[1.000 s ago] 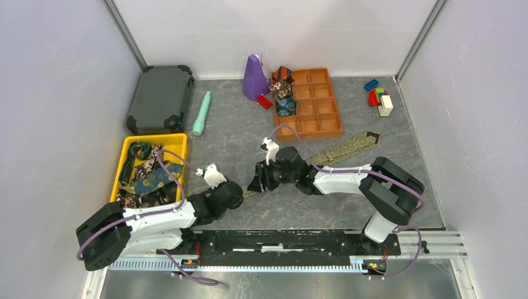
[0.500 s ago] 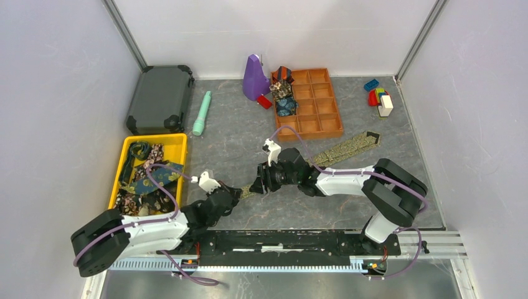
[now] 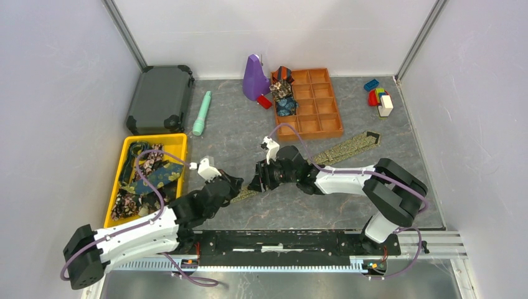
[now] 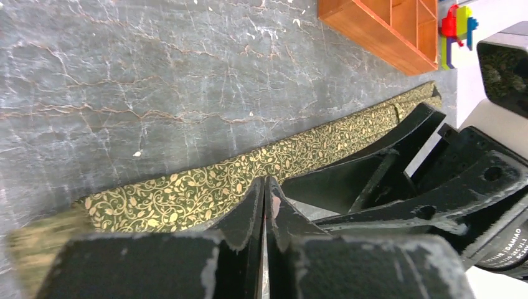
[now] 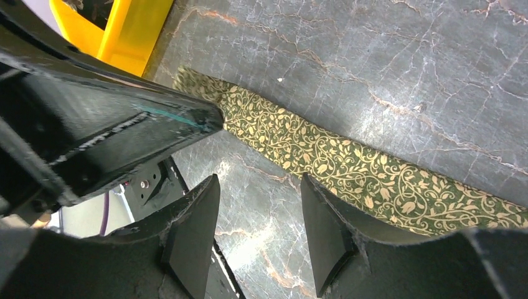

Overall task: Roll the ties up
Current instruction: Roll the tie at the center of the board.

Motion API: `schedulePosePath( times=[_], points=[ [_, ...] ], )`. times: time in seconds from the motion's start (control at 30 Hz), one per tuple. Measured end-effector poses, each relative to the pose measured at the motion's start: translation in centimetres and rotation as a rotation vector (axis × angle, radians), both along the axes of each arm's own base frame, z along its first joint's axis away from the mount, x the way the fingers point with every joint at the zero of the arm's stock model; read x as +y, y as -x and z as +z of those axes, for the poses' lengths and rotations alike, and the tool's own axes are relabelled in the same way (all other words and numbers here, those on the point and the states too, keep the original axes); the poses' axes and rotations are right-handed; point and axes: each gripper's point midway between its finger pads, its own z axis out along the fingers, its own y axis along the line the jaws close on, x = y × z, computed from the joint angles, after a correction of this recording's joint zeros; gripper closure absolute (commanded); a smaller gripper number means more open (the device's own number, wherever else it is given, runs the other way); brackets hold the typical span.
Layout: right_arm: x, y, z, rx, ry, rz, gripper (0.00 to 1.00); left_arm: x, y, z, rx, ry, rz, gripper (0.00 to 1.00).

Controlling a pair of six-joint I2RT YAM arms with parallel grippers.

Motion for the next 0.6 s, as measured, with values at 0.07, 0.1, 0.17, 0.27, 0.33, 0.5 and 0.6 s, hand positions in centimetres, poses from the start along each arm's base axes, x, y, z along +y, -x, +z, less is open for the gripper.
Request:
schedulePosePath(
  times=[0.07,0.1,0.17,0.27,0.33,0.5,0.6],
  points=[
    [0.1,0.0,0.1,-0.002,-0.002,0.002,0.42,0.3,0.1,0.8,0.012,-0.034,0.003,0.88],
    [0.2,0.0,0.2,-0.002,-0.002,0.002,0.42,0.6,0.1,1.2,0.021,-0.056,0.009,0.86],
    [0.3,0.0,0.3,-0.003,-0.004,0.005,0.41,1.7,0.2,2.5,0.045,-0.122,0.033,0.82],
    [0.7,0.5,0.6,-0.005,-0.006,0.019,0.41,3.6,0.6,4.7,0.079,-0.206,0.083,0.72],
    [1.3,1.0,0.9,-0.011,-0.009,0.037,0.41,5.1,1.0,5.7,0.102,-0.249,0.118,0.66],
    [4.0,2.1,1.9,-0.041,-0.017,0.078,0.4,10.0,3.4,6.1,0.166,-0.335,0.203,0.44],
    [6.3,3.2,2.2,-0.071,-0.007,0.113,0.36,12.4,4.8,6.4,0.177,-0.341,0.226,0.31]
  ],
)
